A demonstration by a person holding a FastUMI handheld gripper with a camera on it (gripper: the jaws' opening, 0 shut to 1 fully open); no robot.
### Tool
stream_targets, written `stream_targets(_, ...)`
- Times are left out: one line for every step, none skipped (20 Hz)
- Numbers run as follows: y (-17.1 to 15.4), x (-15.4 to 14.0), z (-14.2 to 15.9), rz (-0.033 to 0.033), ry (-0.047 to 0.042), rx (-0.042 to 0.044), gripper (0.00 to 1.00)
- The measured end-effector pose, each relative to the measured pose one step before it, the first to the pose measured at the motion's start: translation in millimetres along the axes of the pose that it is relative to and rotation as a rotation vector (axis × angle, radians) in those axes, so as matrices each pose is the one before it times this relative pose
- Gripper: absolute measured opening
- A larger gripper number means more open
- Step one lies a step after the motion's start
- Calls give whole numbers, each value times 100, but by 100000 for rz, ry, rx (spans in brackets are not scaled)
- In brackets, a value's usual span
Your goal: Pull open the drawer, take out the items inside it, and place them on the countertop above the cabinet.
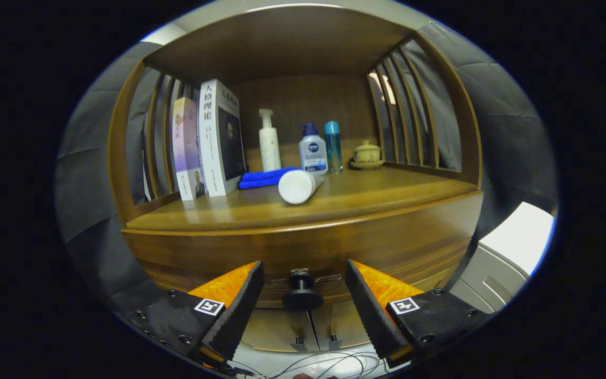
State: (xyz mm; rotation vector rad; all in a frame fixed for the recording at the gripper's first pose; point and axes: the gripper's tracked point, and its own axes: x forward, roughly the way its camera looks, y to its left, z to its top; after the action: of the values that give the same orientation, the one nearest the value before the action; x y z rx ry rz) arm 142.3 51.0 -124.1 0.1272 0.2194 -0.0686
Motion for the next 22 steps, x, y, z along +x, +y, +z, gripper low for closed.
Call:
stream_targets(-10,-1104,969,-24,-2353,-2286,98)
stream_targets(-27,-1259,1108,36,-2068,-2666,98)
stream_targets(-66,-1641,1222,309,-2705,-2449,98)
stream_targets(48,-1497,1495,596,-3374,-1311,98)
stream_targets(248,-1499,1670,1601,-3664,-307,98)
stream_targets(381,-1417,1701,1948,-3327,214,98)
stream_targets(265,-1496,1606,1487,-2449,347,98)
stream_targets(106,-1424,1480,870,-1077,675,98)
stream_targets(60,-1467,1428,936,-1394,848,98)
stream_targets(66,-1215,1444,808,-1401,401,98)
stream_targets(-206,-1148,1350,330,-1219,312,98)
stream_targets(-44,-996,1429,866,-1609,53,98)
stream_targets(-195,-843,1225,264,-1146,-50,98)
stream_targets(-244,-931,984,693,-476,-334,98)
stream_targets(-154,-904,696,421,286,-244,98)
stream_targets(-288,-1086,429,267,392,-259,98)
stream_targets(-402,-921,454,-479,-668,136,98)
stream_targets(-197,-898,355,164,-903,455,98)
stream_targets(-3,-681,62,659,-999,695,98)
stream_targets(-355,-558,117,-1042,-887,378,98)
stream_targets(-1139,-585,12,-2767,-136,-415,98)
stream_targets(-861,-374,168,-2490,169,293,98)
